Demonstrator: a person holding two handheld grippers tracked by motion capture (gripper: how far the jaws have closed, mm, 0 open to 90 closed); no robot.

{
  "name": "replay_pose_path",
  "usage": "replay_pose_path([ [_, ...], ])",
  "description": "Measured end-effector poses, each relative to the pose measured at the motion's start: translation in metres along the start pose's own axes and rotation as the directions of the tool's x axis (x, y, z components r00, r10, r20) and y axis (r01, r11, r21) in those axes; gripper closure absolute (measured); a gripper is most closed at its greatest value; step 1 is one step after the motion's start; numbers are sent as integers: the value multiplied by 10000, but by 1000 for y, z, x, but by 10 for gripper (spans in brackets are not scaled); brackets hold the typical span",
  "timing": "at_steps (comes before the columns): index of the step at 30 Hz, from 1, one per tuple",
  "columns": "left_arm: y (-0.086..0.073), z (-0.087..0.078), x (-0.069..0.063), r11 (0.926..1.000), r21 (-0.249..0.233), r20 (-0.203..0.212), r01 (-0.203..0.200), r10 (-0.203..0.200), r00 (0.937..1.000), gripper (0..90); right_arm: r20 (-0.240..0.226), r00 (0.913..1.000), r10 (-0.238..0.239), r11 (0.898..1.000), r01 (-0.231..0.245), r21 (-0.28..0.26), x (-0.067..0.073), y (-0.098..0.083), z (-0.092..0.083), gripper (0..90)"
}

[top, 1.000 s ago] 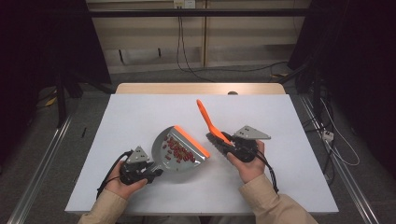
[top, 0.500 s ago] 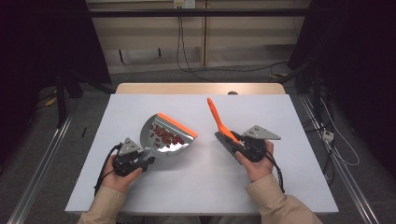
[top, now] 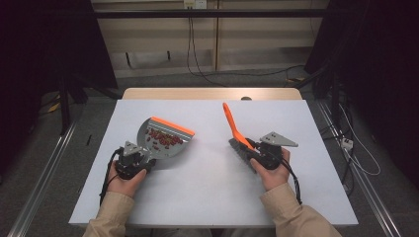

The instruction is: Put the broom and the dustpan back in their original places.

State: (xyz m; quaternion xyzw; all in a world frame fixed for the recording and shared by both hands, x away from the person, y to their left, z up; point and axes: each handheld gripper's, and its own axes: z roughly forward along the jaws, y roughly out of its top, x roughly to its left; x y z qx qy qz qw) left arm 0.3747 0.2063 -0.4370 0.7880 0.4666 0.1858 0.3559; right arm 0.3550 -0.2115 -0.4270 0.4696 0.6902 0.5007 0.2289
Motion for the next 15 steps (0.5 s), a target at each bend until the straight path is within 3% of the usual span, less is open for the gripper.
replay_pose_path([
  [7, -3, 2, 11, 9988, 45, -517, 484, -481, 9975, 632, 203, 9989, 421, 9990, -425, 151, -11, -5, 3, 699],
  [15, -7, 4, 16, 9960, 214, -977, 870, -845, 9916, 630, 548, 9971, 535, 9983, -546, 190, -20, -10, 2, 698],
])
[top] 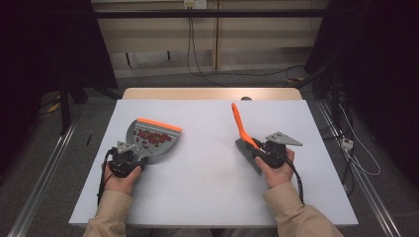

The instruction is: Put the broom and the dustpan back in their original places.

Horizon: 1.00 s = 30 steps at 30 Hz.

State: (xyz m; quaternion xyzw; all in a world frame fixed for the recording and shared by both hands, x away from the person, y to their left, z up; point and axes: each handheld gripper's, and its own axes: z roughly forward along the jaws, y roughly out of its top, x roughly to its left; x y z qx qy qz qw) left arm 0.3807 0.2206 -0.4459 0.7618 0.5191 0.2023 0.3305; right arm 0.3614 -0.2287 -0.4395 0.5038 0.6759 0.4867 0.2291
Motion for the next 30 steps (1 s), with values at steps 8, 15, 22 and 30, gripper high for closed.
replay_pose_path([
  [8, 0, -6, -5, 9999, -118, 149, 19, -18, 9999, 570, 531, 9985, -154, 9998, 160, -103, -9, -4, -8, 686],
  [15, -3, -13, -14, 9993, -366, 705, 41, -15, 9975, 537, 1060, 9912, -789, 9968, 773, 191, -16, -8, -19, 662],
  [22, -5, -18, -22, 9984, -573, 1336, -4, 80, 9910, 448, 1476, 9754, -1636, 9860, 1570, 554, -19, -13, -33, 541],
  [30, 0, -27, -23, 9892, -1455, 1810, -185, 450, 9824, 263, 1251, 9727, -1955, 9805, 1912, 463, -29, -12, -44, 437],
])
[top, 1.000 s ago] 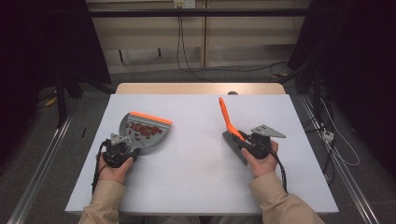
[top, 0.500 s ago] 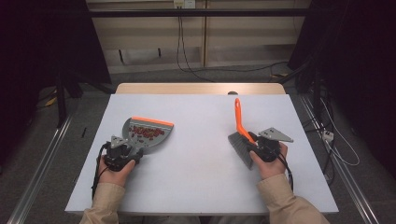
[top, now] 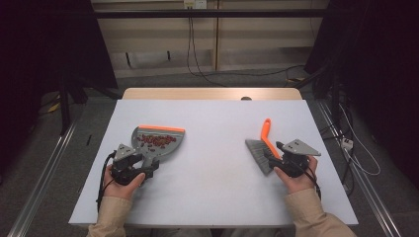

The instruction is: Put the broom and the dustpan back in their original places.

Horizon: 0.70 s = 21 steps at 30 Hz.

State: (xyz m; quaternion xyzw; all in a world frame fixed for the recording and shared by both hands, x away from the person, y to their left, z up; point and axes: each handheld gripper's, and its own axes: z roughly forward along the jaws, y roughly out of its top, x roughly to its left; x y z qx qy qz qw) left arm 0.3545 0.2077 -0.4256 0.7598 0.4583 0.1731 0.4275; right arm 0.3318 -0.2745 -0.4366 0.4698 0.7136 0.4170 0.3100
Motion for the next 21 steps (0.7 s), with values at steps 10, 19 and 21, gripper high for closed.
replay_pose_path([
  [10, 6, -2, 4, 9976, -576, 695, -372, 412, 9967, 149, 303, 9971, -700, 9955, 679, 663, -20, -5, 3, 782],
  [19, 8, -4, 7, 9947, -948, 987, -396, 490, 9939, 116, 332, 9922, -1198, 9786, 1124, 1721, -24, -17, 8, 871],
  [21, 8, -5, 7, 9948, -936, 951, -410, 500, 9942, 116, -50, 9960, -896, 9817, 891, 1682, -20, -17, 8, 869],
])
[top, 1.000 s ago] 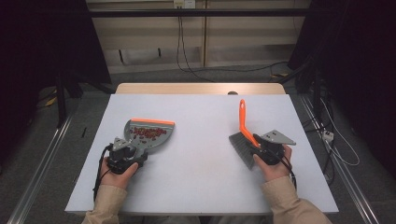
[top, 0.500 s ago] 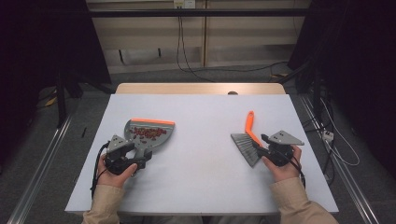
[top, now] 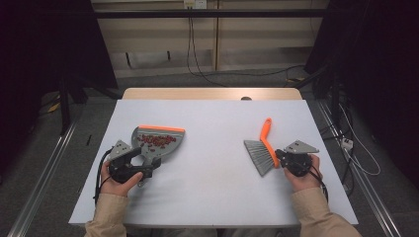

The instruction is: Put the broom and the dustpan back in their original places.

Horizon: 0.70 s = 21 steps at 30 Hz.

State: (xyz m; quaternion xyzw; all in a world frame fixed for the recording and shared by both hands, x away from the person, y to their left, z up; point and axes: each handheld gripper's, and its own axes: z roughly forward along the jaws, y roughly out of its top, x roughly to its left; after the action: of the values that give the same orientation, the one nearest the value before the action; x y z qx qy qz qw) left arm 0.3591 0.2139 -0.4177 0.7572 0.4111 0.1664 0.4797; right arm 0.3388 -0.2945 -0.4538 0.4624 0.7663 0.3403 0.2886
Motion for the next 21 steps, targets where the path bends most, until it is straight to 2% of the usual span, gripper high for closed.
replay_pose_path([
  [2, 0, -1, 0, 10000, -40, -60, 45, -45, 10000, 116, -250, 9997, 0, 10000, 1, 56, 5, 0, -1, 857],
  [3, 0, -1, 0, 10000, -73, -38, 62, -62, 10000, 116, -213, 9997, -90, 10000, 89, -12, 8, 0, -2, 824],
  [4, 0, -2, 0, 10000, -70, -15, 55, -55, 10000, 114, 83, 10000, 5, 9998, -3, -187, 9, 1, -5, 788],
  [5, 0, -2, 0, 9999, -101, 25, 29, -29, 10000, 113, 44, 9999, 141, 9993, -139, -338, 9, 1, -7, 760],
  [8, 0, -3, -2, 9998, -216, 264, -8, 14, 9997, 105, -452, 9966, 692, 9933, -731, -897, 11, 2, -16, 642],
  [10, -1, -4, -3, 9995, -329, 450, 35, -20, 9990, 97, -845, 9934, 780, 9909, -866, -1033, 15, 1, -21, 553],
  [12, -3, -5, -4, 9992, -397, 567, 10, 12, 9984, 88, -1265, 9888, 796, 9879, -952, -1223, 20, -3, -24, 501],
  [16, -6, -9, -5, 9990, -430, 853, -135, 172, 9962, 70, -1671, 9819, 890, 9838, -1129, -1395, 25, -7, -30, 370],
  [19, -10, -10, -7, 9990, -390, 929, -223, 259, 9953, 68, -1730, 9800, 979, 9813, -1240, -1471, 25, -11, -35, 301],
  [21, -11, -9, -7, 9993, -352, 1029, -94, 130, 9946, 67, -1871, 9764, 1076, 9797, -1362, -1474, 25, -14, -37, 285],
])
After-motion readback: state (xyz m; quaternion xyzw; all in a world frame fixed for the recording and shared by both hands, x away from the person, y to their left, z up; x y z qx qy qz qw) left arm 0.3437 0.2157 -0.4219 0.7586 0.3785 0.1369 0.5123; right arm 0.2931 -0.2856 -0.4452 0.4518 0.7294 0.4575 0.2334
